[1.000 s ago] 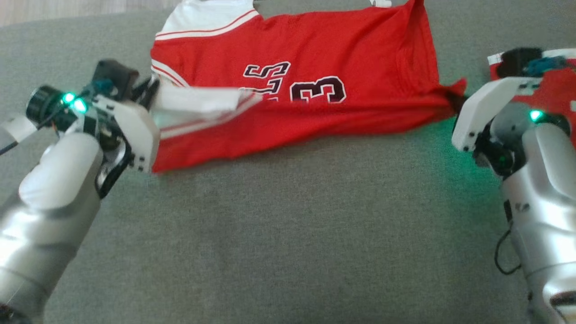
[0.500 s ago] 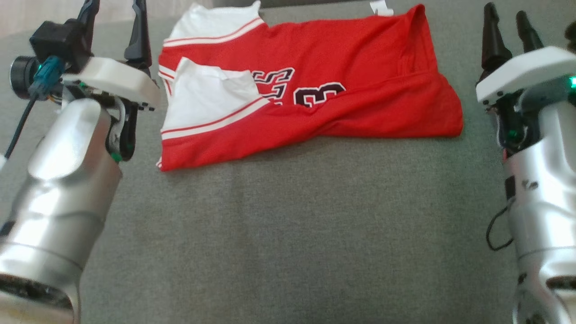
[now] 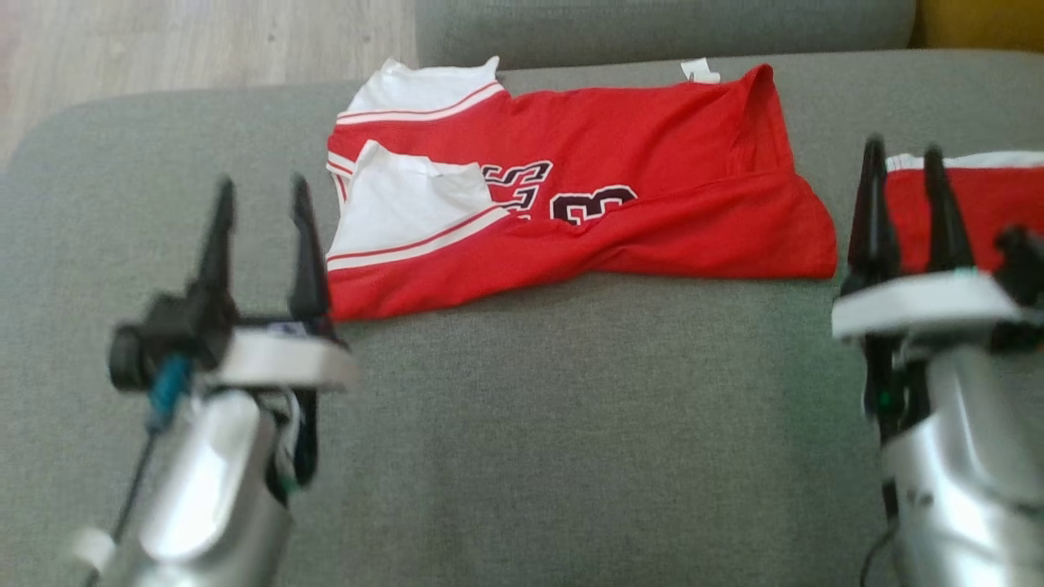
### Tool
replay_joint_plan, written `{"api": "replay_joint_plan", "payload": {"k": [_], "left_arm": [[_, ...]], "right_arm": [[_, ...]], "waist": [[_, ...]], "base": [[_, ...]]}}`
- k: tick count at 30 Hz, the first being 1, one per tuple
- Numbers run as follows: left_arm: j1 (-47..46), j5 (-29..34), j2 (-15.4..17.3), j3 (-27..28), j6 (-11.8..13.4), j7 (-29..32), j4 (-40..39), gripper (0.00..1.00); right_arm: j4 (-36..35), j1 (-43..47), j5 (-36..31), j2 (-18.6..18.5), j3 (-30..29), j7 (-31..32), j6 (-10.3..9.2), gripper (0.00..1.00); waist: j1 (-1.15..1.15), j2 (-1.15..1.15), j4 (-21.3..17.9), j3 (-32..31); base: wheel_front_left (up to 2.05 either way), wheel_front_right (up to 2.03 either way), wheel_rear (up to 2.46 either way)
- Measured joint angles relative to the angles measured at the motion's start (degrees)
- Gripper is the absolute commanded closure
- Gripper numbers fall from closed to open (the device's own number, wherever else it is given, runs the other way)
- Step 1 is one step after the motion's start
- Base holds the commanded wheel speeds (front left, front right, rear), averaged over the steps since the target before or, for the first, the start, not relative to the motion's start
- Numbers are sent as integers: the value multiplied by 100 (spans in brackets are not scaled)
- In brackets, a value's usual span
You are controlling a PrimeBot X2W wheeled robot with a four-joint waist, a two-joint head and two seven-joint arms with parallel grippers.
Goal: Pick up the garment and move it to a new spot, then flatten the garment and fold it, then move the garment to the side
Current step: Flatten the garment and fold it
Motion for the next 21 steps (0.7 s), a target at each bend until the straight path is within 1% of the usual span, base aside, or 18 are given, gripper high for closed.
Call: {"api": "replay_joint_plan", "payload": {"k": [4, 5, 8, 11, 17, 19, 21], "left_arm": [[614, 250, -236, 277, -27, 0, -210, 0], [759, 330, -275, 341, -60, 0, -222, 0], [1129, 482, -400, 499, -159, 0, -197, 0], [1257, 565, -485, 620, -230, 0, -180, 0], [1194, 816, -603, 858, -479, 0, -123, 0], [1116, 879, -624, 878, -564, 0, 5, 0], [1002, 916, -637, 878, -605, 0, 294, 0]], "right_arm": [[-267, 683, -221, 77, -8, -46, 0, 0], [-309, 842, -325, 87, 24, -46, 0, 0], [-409, 1191, -335, 101, 214, -47, 0, 0], [-512, 1304, -324, 134, 265, -47, 0, 0], [-794, 1326, -264, 141, 302, -47, 0, 0], [-857, 1324, -264, 142, 346, -48, 0, 0], [-893, 1318, -264, 142, 374, -48, 0, 0]], "waist": [[0, 0, 2, -117], [0, 0, -10, -142], [0, 0, -58, -180], [1, 0, -90, -186], [1, 0, -184, -141], [1, 0, -210, -93], [1, 0, -238, -30]], "base": [[0, 0, 0], [0, 0, 0], [0, 0, 0], [0, 0, 0], [0, 0, 0], [0, 0, 0], [0, 0, 0]]}}
